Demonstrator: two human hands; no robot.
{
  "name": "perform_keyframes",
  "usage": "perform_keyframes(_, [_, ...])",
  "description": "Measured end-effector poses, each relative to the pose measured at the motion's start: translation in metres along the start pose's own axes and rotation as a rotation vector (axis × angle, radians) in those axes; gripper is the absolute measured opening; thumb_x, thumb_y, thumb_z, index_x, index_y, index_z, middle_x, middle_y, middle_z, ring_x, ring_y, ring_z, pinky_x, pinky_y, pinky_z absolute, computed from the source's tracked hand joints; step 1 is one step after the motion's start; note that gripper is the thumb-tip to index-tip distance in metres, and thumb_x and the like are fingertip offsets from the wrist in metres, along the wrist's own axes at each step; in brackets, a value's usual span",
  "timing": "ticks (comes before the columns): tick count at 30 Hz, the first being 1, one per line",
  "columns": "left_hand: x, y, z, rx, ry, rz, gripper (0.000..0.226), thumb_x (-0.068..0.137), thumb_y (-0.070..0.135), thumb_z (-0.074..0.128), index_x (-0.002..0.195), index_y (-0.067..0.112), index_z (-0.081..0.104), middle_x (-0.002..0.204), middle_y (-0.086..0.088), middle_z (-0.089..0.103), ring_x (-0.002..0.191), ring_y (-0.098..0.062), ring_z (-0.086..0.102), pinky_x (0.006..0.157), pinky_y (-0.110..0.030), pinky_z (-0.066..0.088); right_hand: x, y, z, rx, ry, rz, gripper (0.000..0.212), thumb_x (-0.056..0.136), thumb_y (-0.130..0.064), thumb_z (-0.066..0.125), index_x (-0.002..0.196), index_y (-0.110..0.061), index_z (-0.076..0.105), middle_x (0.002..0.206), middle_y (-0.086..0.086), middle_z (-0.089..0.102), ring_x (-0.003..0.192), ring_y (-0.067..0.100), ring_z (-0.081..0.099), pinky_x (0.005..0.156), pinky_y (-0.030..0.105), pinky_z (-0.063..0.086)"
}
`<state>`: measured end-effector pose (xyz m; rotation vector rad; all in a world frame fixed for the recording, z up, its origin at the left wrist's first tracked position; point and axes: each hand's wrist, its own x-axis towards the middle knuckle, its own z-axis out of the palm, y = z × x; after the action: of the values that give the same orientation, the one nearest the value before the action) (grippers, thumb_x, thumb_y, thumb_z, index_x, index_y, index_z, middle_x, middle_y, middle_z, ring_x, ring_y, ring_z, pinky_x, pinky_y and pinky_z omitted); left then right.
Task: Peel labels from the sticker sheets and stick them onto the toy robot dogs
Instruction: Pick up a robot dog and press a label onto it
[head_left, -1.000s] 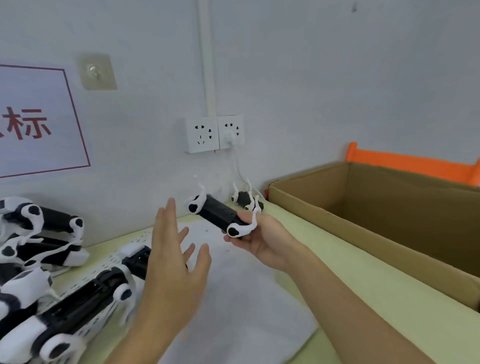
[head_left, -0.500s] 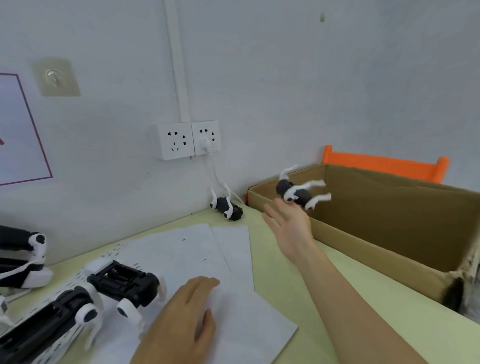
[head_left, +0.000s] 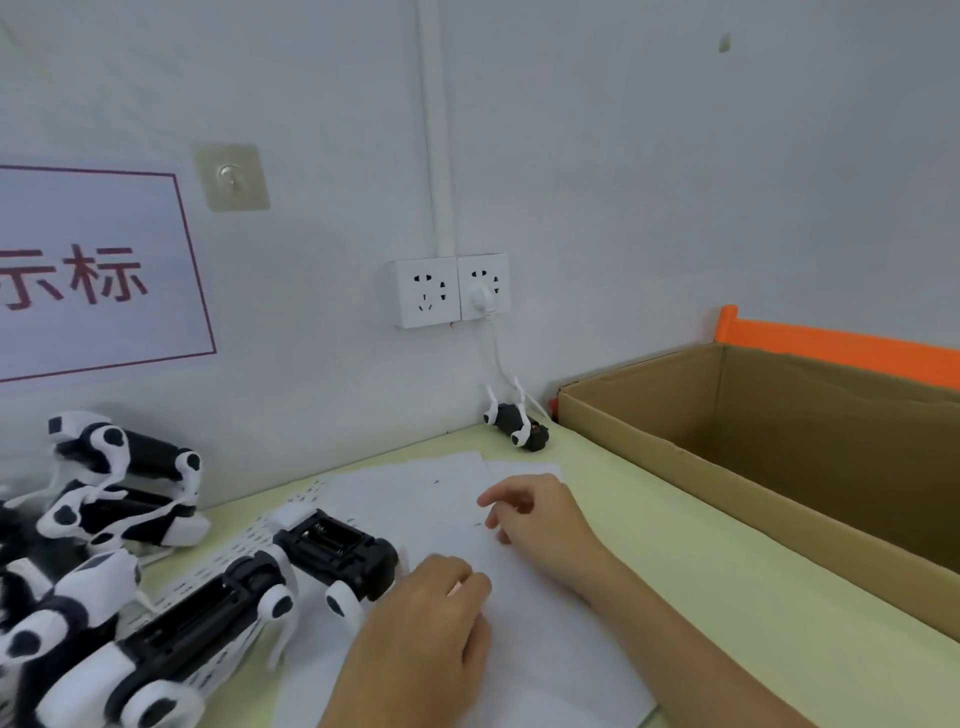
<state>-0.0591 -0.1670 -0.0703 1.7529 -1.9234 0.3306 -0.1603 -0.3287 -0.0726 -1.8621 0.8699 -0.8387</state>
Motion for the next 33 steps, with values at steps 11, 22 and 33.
perform_keyframes(11, [0.007, -0.051, -0.053, 0.180, -0.110, -0.580, 0.067, 0.087, 0.074, 0.028, 0.138, 0.036, 0.048, 0.141, 0.014, 0.049, 0.138, -0.013, 0.032, 0.113, -0.033, 0.028, 0.000, 0.009, 0.016, -0.522, -0.132, -0.213, 0.027, 0.093, -0.016, 0.050, 0.092, -0.035, 0.069, 0.090, -0.014, 0.058, 0.081, 0.002, 0.053, 0.074, 0.014, 0.041])
perform_keyframes(22, [0.005, -0.075, -0.068, -0.142, 0.098, -0.558, 0.040, 0.083, -0.007, 0.042, 0.104, 0.007, 0.072, 0.099, -0.002, 0.065, 0.098, -0.024, 0.059, 0.079, -0.028, 0.046, -0.047, -0.048, 0.070, -0.176, -0.281, -0.379, 0.063, 0.077, -0.064, 0.063, 0.133, -0.057, 0.035, 0.119, -0.035, 0.045, 0.113, -0.011, 0.047, 0.083, 0.002, 0.037])
perform_keyframes(33, [0.000, -0.071, -0.056, 0.205, -0.083, -0.384, 0.044, 0.098, 0.039, 0.054, 0.139, 0.044, 0.037, 0.133, 0.018, 0.050, 0.125, -0.015, 0.041, 0.098, -0.033, 0.039, -0.035, -0.050, 0.052, 0.231, -0.237, -0.247, 0.037, 0.079, -0.035, 0.071, 0.115, -0.034, 0.065, 0.108, -0.015, 0.069, 0.085, 0.011, 0.067, 0.074, 0.021, 0.051])
